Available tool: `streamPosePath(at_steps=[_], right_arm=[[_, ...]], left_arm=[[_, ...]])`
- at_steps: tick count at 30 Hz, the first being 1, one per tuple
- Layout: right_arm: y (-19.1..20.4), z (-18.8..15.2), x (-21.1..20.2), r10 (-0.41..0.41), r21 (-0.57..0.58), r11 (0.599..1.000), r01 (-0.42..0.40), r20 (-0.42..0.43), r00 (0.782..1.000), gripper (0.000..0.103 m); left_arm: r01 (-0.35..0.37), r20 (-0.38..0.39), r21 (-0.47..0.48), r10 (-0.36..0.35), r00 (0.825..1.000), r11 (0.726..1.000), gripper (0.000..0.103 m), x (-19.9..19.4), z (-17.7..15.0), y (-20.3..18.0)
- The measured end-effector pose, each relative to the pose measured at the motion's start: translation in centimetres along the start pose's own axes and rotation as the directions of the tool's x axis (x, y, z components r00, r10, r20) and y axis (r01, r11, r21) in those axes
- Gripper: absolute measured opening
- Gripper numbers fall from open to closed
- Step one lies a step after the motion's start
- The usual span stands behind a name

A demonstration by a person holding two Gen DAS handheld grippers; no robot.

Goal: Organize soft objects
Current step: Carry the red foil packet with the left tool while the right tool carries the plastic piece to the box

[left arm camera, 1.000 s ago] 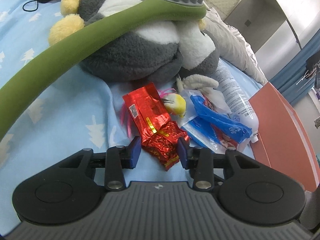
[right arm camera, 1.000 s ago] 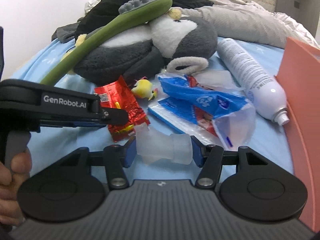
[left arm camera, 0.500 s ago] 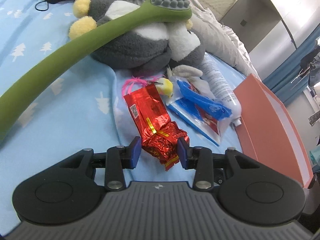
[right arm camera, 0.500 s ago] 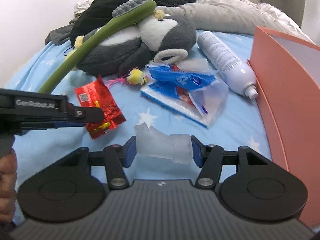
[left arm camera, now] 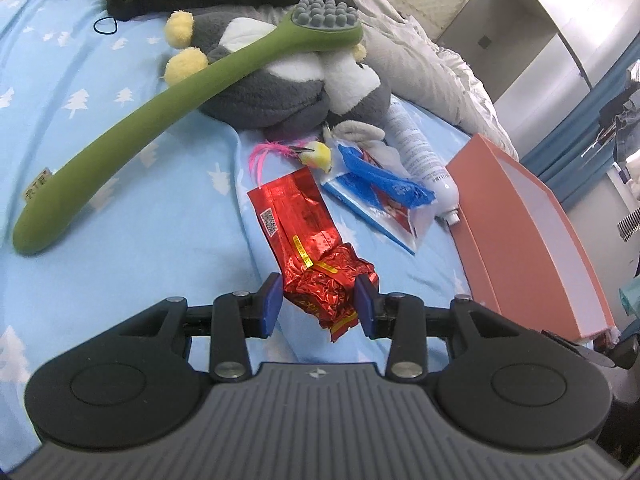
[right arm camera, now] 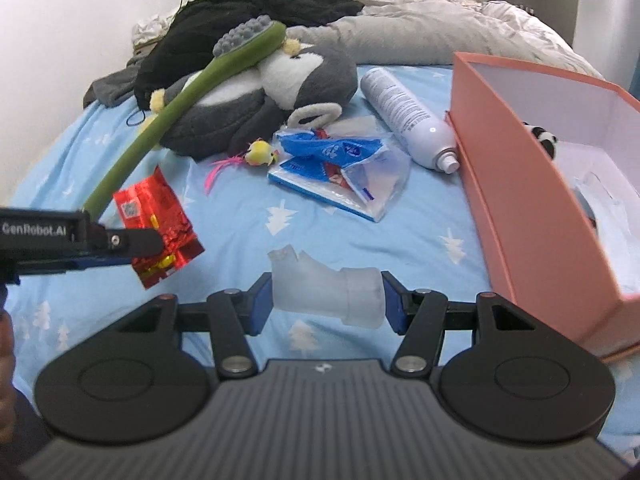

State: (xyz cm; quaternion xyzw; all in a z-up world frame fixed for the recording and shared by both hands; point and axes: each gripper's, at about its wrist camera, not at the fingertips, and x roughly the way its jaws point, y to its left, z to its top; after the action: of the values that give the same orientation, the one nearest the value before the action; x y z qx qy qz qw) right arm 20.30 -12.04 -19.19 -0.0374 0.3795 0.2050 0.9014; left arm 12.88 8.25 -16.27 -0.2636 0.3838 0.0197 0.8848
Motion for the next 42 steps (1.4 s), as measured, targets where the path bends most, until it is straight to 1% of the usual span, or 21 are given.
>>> streamPosePath(at_steps=[6,8,10,11,13,16,19,21,23,25,27,30,34,36,38,40,42], right_arm=[[-0.9,-0.2,-1.5,-0.018,0.033,0.999,0.018,-0.002,1.0,0.059],[-1.2,0.2,-1.6,-0.019,0.054,0.998,0.02,-0.015,1.0,0.059],[-1.4,1.1,-1.6,-0.026,0.066,0.997,0.026,-0.015,1.0,0.059],[-1.5,1.6,-1.5,-0.026,0.074,0.997,0.027,-0.011,1.0,0.059],[-1.7,3.2,-1.0,-0.023,0.092,0.995,0.023,-0.004,1.0,0.059],[-2.0,5.9,0.1,-0.021,0.088,0.996,0.021,0.004,1.0,0.059],[-2.5,8.9,0.8,-0.018,0.109,0.994,0.02,-0.019,1.0,0.059],[-2.8,10.7,0.9,-0.03,0.122,0.992,0.035,-0.038,0.999,0.059],[-3.1,11.9,0.7,-0.04,0.123,0.991,0.045,-0.046,0.998,0.059],[-3.4,12.5,0.5,-0.04,0.138,0.989,0.048,-0.058,0.998,0.059],[-3.6,12.5,0.4,-0.03,0.158,0.987,0.038,-0.058,0.998,0.059],[-3.5,11.5,0.4,-0.038,0.144,0.989,0.043,-0.039,0.999,0.059],[-3.5,9.3,-0.8,-0.054,0.167,0.985,0.049,0.022,0.998,0.059],[-3.2,8.5,-2.1,-0.081,0.174,0.982,0.071,0.048,0.996,0.059],[-2.9,7.7,-3.6,-0.101,0.198,0.976,0.091,0.042,0.994,0.059],[-2.7,7.3,-5.5,-0.075,0.236,0.97,0.063,0.041,0.996,0.059],[-2.3,6.9,-7.2,-0.081,0.228,0.972,0.066,0.059,0.995,0.059]], left_arm=[[0.015,-0.021,0.004,-0.015,1.0,1.0,0.044,-0.8,-0.7,-0.8],[0.016,-0.032,0.01,-0.015,0.999,1.0,0.044,-0.4,-0.5,-1.2],[0.032,-0.045,0.01,-0.032,0.999,0.999,0.044,0.3,0.3,-1.5],[0.04,-0.048,0.017,-0.039,0.998,0.999,0.044,0.7,0.8,-1.7],[0.035,-0.052,0.041,-0.033,0.998,0.999,0.044,1.8,2.2,-2.1],[0.049,-0.069,0.046,-0.045,0.997,0.998,0.044,3.3,4.8,-2.7],[0.052,-0.096,0.047,-0.047,0.994,0.998,0.044,4.2,7.7,-3.5],[0.056,-0.115,0.042,-0.051,0.992,0.998,0.044,4.5,9.5,-4.2],[0.06,-0.135,0.056,-0.052,0.989,0.997,0.044,4.7,11.0,-5.1],[0.062,-0.148,0.068,-0.051,0.988,0.996,0.044,4.7,11.7,-5.8],[0.069,-0.145,0.081,-0.057,0.988,0.994,0.045,4.8,11.9,-6.2],[0.073,-0.121,0.115,-0.059,0.991,0.991,0.045,4.6,11.2,-6.5],[0.1,-0.083,0.142,-0.089,0.993,0.985,0.044,3.5,9.8,-6.6],[0.124,-0.066,0.151,-0.115,0.991,0.981,0.044,2.2,9.1,-6.8],[0.128,-0.06,0.151,-0.12,0.991,0.98,0.044,0.6,8.6,-7.1],[0.143,-0.041,0.165,-0.138,0.99,0.976,0.044,-1.6,8.0,-7.6],[0.153,-0.013,0.191,-0.153,0.988,0.97,0.044,-3.7,7.5,-8.2]])
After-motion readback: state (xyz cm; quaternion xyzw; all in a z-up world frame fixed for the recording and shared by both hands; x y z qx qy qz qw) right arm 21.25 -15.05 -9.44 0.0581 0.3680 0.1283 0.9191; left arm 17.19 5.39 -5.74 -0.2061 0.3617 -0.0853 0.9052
